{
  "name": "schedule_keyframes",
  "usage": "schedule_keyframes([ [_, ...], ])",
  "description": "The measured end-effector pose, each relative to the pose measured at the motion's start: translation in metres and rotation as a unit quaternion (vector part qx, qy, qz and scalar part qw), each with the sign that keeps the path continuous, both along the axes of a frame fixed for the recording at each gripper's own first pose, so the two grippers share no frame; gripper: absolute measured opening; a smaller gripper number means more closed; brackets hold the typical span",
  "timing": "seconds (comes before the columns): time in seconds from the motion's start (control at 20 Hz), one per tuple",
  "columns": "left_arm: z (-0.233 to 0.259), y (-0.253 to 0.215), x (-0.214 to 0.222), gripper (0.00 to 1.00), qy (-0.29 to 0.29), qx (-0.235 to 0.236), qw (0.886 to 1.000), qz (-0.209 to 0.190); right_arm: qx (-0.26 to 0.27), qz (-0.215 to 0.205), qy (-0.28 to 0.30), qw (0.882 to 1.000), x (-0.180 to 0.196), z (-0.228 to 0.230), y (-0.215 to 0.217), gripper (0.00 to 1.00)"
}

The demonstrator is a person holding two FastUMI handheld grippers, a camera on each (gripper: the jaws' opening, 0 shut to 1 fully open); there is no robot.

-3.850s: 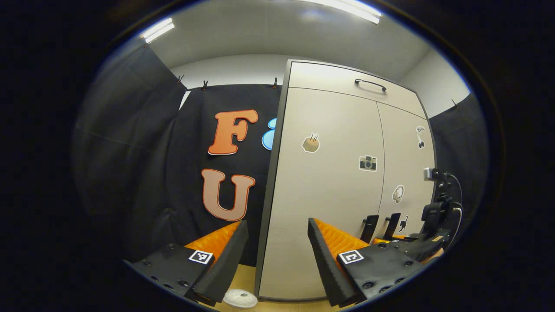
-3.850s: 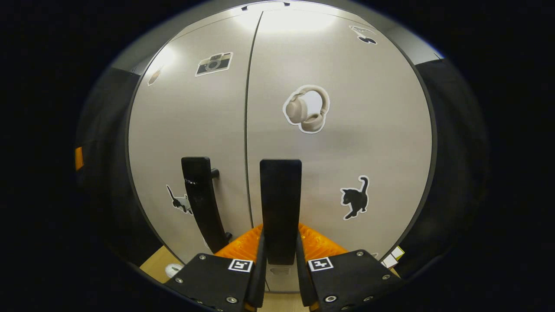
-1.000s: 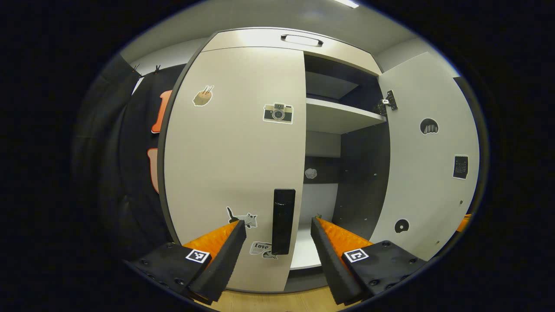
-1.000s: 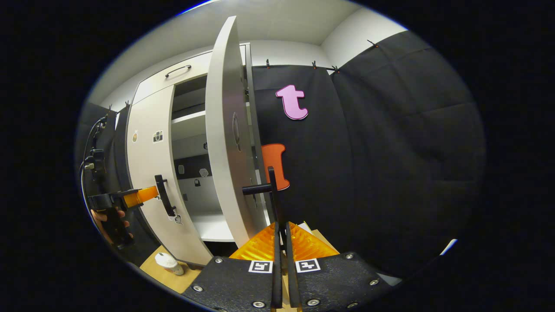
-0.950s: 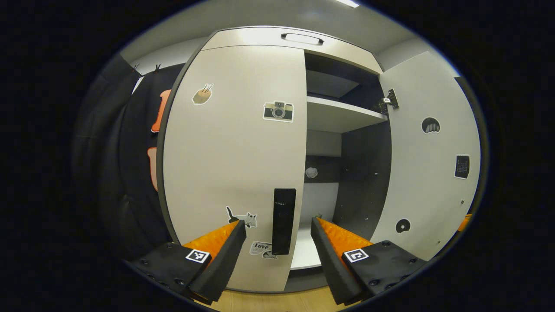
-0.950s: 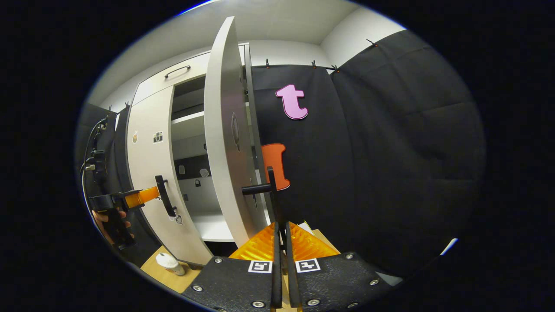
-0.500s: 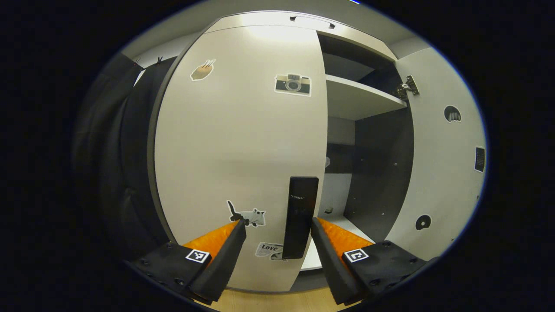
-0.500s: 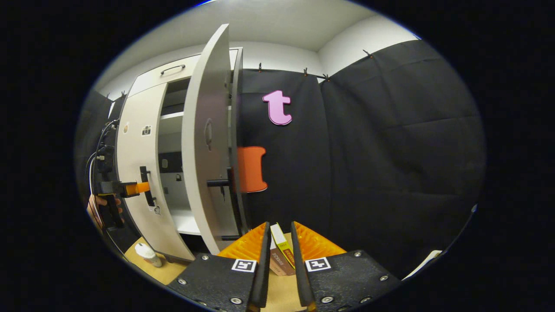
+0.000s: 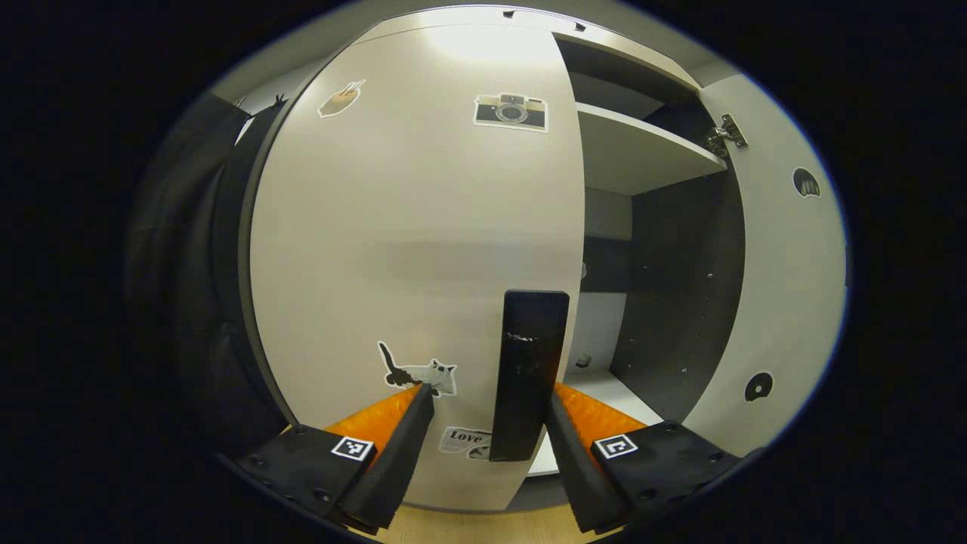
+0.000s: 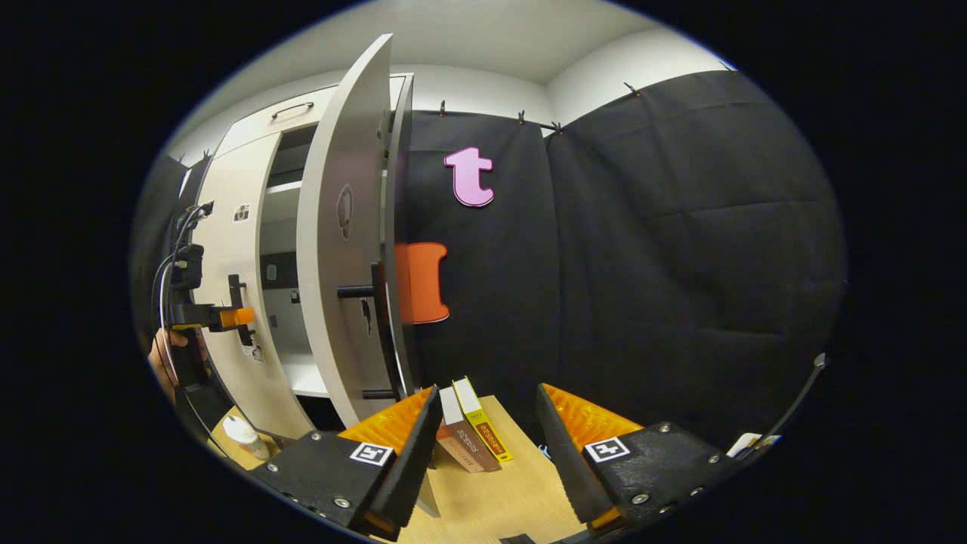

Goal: Open the right door of the double-door shoe cabinet with the right hand, and open the left door with the left hand.

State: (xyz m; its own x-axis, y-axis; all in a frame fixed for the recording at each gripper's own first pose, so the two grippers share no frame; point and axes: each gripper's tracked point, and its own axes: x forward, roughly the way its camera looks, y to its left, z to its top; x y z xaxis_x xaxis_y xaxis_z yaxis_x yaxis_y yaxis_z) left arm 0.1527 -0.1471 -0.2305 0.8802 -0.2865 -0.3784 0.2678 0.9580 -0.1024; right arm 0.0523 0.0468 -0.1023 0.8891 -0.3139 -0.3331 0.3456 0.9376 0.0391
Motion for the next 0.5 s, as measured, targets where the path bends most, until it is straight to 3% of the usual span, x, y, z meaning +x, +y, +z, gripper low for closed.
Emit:
schedule_keyframes([
  [0.1,0.0,-0.006,-0.001,0.89,0.001,0.001,1.0,-0.003,0.007,-0.001,-0.004,1.0,-0.003,0.0,-0.002,0.81],
  [0.2,0.001,-0.01,-0.001,0.78,-0.008,0.004,1.0,-0.003,0.012,-0.002,-0.007,1.0,-0.005,0.002,-0.006,0.81],
  [0.35,0.0,-0.015,-0.004,0.66,0.004,-0.034,0.999,-0.001,0.017,-0.006,-0.013,1.0,-0.007,0.005,-0.009,0.81],
  [0.5,0.0,-0.019,-0.004,0.4,-0.001,-0.023,1.0,-0.006,0.033,0.005,-0.02,0.999,-0.007,0.008,-0.003,0.82],
])
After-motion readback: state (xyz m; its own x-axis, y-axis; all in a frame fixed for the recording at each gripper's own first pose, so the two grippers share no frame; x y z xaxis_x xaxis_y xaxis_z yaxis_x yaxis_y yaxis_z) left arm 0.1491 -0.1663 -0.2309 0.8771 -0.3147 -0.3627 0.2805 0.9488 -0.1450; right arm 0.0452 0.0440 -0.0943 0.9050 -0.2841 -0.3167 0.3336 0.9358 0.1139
